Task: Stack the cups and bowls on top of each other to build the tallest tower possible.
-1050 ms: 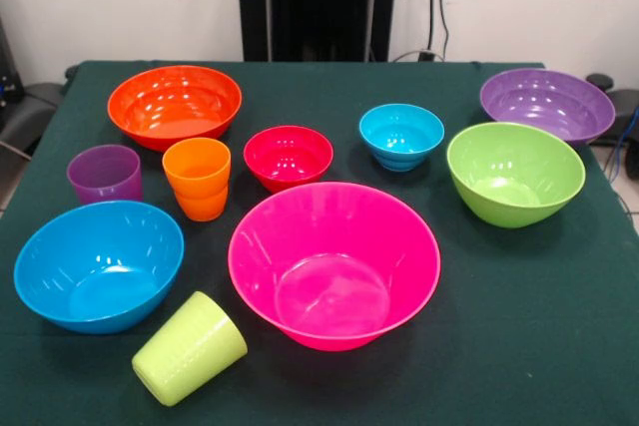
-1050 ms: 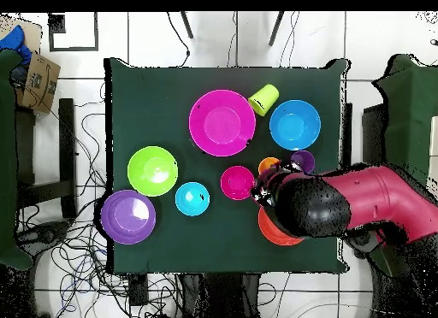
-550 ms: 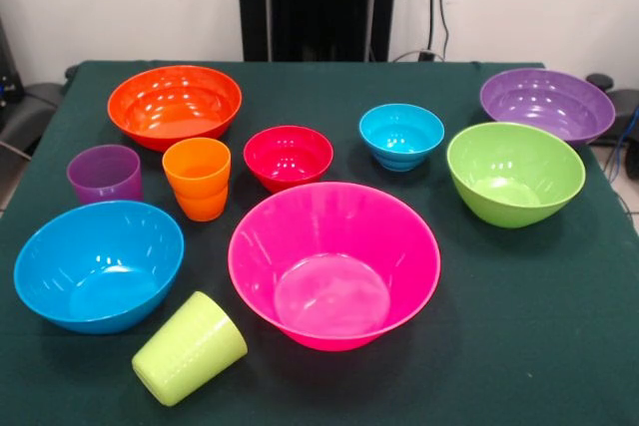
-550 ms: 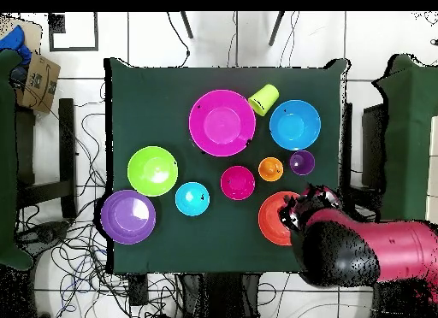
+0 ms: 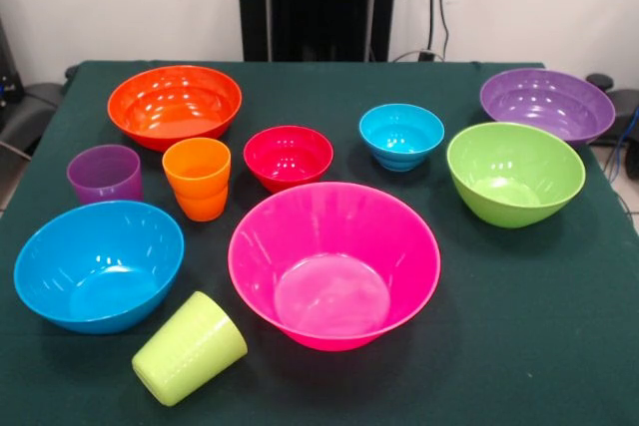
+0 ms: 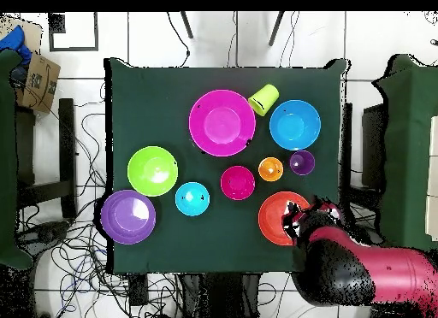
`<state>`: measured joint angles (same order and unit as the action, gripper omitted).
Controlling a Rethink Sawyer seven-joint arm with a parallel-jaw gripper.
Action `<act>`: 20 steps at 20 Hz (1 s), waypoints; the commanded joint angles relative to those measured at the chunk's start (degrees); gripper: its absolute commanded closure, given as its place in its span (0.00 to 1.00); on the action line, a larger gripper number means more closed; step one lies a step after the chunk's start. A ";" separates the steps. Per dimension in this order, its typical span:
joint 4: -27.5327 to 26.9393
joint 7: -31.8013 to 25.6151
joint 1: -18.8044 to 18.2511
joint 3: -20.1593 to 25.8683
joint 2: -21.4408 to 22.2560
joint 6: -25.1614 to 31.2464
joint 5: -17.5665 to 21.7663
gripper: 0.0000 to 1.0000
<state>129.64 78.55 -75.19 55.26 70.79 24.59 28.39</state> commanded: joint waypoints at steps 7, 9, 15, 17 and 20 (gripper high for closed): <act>6.78 15.70 9.42 -14.75 -4.42 -6.98 7.48 0.00; 6.33 17.29 10.69 -17.06 -6.07 -7.24 8.80 0.00; 3.20 18.99 13.89 -22.91 -11.77 -13.54 14.00 0.00; 2.66 19.74 14.87 -24.84 -11.93 -13.73 14.88 0.00; 2.13 20.43 16.21 -27.07 -12.62 -13.31 15.32 0.00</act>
<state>132.29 90.20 -63.18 35.37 64.14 13.76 38.19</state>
